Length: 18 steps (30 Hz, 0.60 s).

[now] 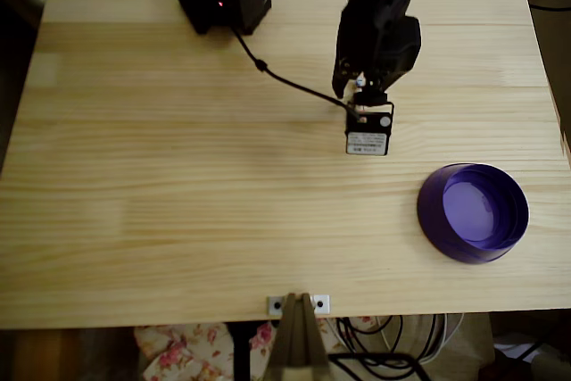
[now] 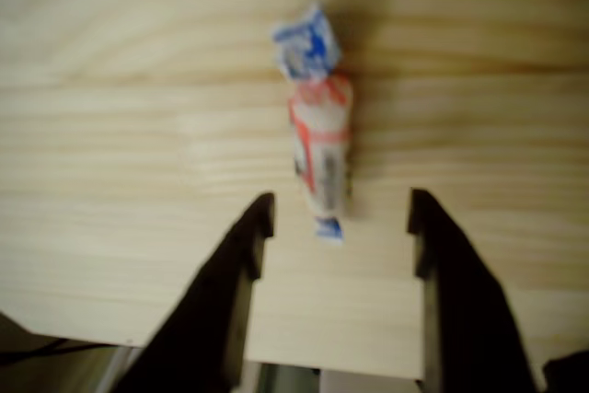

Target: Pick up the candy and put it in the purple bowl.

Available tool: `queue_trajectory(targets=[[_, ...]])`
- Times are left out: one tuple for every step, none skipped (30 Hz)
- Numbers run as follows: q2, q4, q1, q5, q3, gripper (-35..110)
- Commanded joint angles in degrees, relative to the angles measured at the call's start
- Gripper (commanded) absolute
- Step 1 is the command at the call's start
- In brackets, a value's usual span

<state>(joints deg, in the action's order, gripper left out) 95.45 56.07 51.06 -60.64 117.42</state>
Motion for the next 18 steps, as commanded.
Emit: queue_trajectory(targets=[[0.8, -0.8, -0.5, 0.4, -4.1, 21], [0.7, -1.0, -0.9, 0.7, -4.0, 21], [0.7, -1.2, -1.1, 0.8, -3.7, 21], [0.7, -1.4, -1.4, 0.9, -3.4, 21], [0.7, -1.7, -1.5, 1.0, -3.3, 21], [0.5, -1.9, -1.5, 1.0, -3.3, 21], [0.3, -2.2, -1.5, 1.1, -3.2, 21], [-0.1, -2.5, -1.6, 1.1, -3.2, 21], [-0.6, -2.8, -1.7, 1.1, -3.2, 21], [-1.0, -3.1, -1.8, 1.2, -3.2, 21], [-1.3, -3.2, -1.8, 1.2, -3.2, 21], [-1.6, -3.2, -1.9, 1.2, -3.2, 20], [-1.8, -3.3, -1.9, 1.2, -3.0, 20], [-1.8, -3.5, -1.8, 1.1, -2.6, 18], [-1.9, -4.0, -1.8, 1.0, -2.3, 16], [-2.3, -4.2, -1.8, 0.9, -2.3, 13], [-2.7, -4.4, -1.7, 0.8, -2.3, 10], [-3.2, -4.7, -1.7, 0.7, -2.3, 6]])
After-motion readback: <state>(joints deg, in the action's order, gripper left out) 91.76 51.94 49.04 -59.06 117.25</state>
